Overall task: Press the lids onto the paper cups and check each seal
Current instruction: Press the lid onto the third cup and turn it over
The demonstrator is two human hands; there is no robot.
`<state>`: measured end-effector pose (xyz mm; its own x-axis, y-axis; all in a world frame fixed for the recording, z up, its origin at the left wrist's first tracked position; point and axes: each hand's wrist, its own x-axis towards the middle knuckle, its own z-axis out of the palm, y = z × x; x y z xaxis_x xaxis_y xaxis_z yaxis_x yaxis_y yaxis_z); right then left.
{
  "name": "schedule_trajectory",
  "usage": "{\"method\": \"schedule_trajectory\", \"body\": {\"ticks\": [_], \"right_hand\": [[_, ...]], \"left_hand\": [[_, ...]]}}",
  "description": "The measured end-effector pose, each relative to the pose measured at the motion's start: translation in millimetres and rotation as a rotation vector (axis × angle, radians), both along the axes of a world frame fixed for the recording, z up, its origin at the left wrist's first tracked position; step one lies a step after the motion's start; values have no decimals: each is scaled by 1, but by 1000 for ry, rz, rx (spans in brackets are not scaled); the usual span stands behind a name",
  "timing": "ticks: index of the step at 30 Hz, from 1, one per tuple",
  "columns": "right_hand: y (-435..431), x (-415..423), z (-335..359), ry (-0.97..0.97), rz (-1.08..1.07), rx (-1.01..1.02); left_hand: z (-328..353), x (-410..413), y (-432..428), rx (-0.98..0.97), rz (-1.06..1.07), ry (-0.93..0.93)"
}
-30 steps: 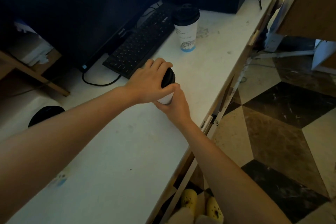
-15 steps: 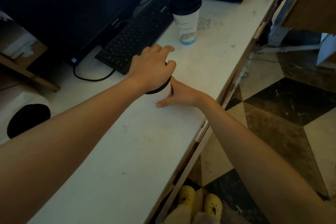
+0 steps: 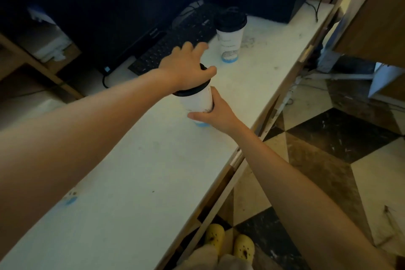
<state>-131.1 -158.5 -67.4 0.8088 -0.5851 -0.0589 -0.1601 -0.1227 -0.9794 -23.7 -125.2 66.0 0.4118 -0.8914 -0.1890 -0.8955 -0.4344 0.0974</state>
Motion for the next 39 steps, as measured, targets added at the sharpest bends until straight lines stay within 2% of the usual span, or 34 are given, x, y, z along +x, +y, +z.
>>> {"method": "schedule_trajectory", "body": {"ticks": [3,5,12,15,17,20,22,26,30,32,35,39], "right_hand": [[-2,-10,35,-96,-109,-70],[-4,-11,57,-122,-120,-120],[-9,-12,129,-92,-145,-288],[-12,-19,162,-32,-84,-310],[-12,-25,180,-10,-87,-219],[-13,-30,197,-64,-117,277],[-13,-31,201,-90,-99,507],[-10,-33,201,-44,-30,624],[-8,-32,201,-66,-123,678],[-7,-30,197,-124,-196,642],[-6,-30,188,-176,-281,551],[-6,-33,183,-173,-374,399]], "left_hand": [[35,-1,0,20,258,237],[52,-8,4,11,318,345],[118,-9,17,-202,249,549],[143,-3,26,-300,197,611],[156,1,35,-403,146,658],[165,6,48,-517,-4,566],[161,8,56,-543,-116,491],[142,12,70,-619,-294,439],[121,16,76,-697,-370,471],[113,19,77,-658,-372,555],[105,22,79,-589,-283,848],[91,20,77,-511,76,1251]]}}
